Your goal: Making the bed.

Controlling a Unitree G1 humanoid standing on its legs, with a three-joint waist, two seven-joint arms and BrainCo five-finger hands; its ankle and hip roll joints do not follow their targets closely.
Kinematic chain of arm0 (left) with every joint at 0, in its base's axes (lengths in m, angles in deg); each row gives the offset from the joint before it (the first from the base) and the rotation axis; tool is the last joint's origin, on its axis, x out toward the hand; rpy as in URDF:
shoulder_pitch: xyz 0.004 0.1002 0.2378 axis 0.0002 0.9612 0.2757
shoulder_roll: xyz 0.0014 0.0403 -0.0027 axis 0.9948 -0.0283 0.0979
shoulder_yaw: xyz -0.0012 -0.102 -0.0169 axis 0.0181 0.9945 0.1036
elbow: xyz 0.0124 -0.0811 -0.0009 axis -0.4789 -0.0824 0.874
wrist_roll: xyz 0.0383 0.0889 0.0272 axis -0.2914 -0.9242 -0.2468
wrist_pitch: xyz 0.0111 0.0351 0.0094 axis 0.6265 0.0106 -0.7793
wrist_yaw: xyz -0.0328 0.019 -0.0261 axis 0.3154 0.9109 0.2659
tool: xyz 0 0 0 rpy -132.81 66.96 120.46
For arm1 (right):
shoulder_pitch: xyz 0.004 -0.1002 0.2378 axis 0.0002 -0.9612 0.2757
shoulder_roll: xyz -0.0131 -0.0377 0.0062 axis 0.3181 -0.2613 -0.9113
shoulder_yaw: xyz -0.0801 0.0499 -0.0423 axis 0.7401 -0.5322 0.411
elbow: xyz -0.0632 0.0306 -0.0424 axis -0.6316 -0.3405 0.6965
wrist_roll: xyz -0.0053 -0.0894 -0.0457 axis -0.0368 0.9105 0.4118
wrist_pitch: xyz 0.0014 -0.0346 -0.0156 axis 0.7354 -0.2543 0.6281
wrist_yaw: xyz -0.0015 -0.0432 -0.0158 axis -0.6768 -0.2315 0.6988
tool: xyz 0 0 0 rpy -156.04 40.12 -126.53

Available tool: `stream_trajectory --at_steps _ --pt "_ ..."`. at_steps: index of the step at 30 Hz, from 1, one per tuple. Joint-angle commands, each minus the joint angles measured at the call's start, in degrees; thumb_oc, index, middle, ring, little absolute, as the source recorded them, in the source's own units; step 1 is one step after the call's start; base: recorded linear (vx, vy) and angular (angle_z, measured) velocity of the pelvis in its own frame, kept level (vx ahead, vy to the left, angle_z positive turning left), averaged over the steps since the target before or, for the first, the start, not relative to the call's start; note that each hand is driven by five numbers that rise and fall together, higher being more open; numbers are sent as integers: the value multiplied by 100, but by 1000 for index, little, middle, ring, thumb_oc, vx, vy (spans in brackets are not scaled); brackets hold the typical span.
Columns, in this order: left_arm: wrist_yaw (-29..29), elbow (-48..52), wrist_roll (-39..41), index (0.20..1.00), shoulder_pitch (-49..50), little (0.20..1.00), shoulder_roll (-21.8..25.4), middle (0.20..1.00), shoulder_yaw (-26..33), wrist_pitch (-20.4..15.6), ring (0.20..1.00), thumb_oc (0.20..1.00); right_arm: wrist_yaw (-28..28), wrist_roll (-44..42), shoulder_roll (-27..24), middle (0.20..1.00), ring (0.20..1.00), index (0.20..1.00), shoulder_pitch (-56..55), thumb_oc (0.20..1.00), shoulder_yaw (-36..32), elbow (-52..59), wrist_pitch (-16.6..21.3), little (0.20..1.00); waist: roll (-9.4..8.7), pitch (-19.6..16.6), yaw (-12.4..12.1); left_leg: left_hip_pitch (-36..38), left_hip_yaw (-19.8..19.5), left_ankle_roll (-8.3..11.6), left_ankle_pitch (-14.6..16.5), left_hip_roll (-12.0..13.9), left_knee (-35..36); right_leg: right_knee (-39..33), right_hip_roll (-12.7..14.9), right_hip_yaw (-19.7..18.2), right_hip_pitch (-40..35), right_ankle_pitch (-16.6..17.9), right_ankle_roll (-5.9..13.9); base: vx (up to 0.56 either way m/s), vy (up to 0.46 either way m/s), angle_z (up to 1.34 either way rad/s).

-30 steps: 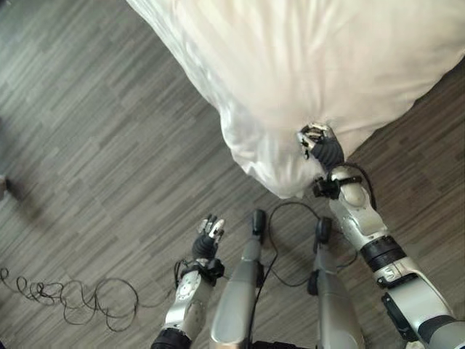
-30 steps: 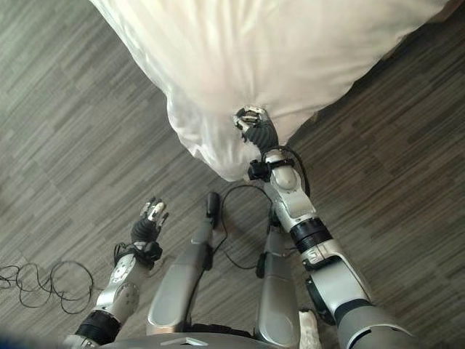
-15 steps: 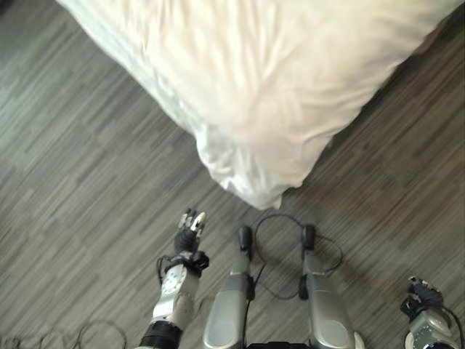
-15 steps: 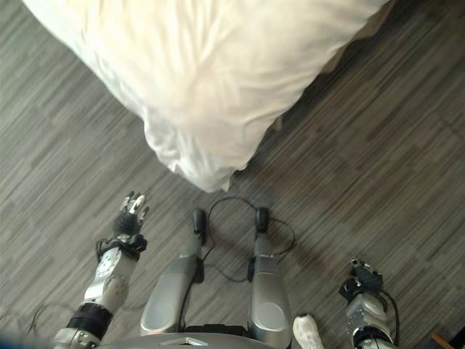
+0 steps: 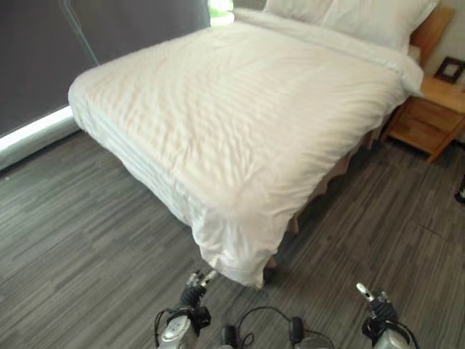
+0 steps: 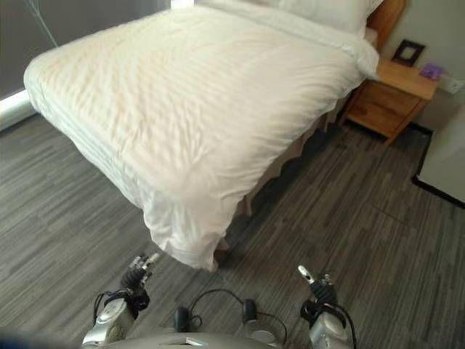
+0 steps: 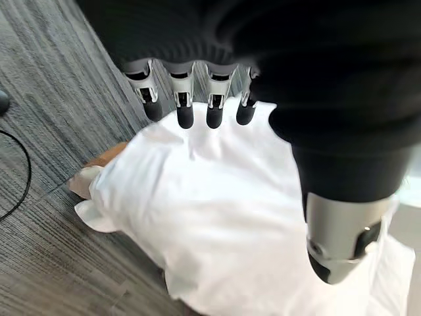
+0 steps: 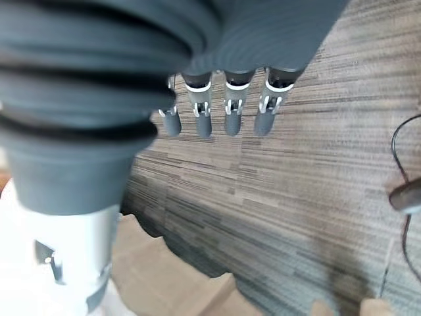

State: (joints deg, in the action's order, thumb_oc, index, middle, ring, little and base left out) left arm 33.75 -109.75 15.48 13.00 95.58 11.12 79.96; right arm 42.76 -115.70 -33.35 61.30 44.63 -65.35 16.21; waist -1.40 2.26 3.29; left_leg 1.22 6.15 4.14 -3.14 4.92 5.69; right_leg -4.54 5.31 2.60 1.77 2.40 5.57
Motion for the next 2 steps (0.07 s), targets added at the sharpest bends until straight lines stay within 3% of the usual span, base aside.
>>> stream_trajectory --at_steps 1,2 --pt "126 292 -116 1000 22 1000 129 1000 220 -60 1000 1000 -69 -194 -86 1000 1000 1000 141 1000 -167 495 133 1000 16 159 22 162 82 -321 270 -216 -252 731 87 105 -45 -74 193 38 -44 -5" --pt "146 256 -103 1000 61 1000 138 1000 237 -61 1000 1000 -85 -211 -81 1000 1000 1000 116 1000 -160 569 138 1000 -3 126 26 204 97 -311 279 -191 -249 712 72 84 -73 -79 189 35 -46 -6"
